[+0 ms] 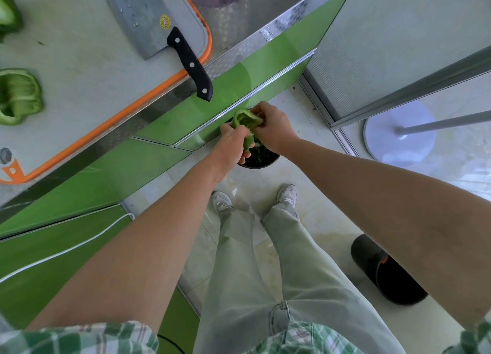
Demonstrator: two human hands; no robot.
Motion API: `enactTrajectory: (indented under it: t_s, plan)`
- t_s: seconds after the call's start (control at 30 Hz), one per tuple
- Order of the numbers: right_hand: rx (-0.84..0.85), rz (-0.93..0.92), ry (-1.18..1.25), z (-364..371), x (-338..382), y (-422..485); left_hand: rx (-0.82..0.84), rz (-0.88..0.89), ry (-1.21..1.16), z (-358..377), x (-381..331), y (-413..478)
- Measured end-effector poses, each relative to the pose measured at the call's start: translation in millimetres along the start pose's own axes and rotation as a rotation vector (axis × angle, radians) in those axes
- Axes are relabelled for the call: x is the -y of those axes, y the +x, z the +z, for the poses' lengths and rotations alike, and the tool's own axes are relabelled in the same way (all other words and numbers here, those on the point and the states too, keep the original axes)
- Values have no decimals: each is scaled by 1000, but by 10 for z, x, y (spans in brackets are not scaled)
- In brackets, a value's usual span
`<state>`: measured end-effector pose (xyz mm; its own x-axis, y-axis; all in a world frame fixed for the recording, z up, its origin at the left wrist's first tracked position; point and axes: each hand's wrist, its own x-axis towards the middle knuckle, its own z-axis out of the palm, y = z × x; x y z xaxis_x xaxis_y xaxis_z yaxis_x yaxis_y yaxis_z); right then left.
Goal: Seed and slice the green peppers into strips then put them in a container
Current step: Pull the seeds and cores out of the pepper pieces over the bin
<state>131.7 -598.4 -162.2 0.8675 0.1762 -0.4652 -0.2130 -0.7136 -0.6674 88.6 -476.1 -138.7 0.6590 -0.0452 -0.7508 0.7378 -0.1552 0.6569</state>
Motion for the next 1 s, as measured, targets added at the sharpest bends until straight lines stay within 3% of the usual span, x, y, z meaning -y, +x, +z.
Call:
enactTrajectory:
  t_s: [0.37, 0.73, 0.87, 1.0]
  plan:
    - [-39, -1, 139, -6, 26, -6, -14, 37, -12, -19, -32, -7]
    - [28, 22, 140, -8, 17, 21, -20, 31, -26, -58, -11, -41]
    - [58, 19, 253, -33, 55, -5, -25, 34, -45, -69, -7, -35]
    - [-15, 33, 242, -3, 94, 15, -13, 51, -63, -53, -22, -48]
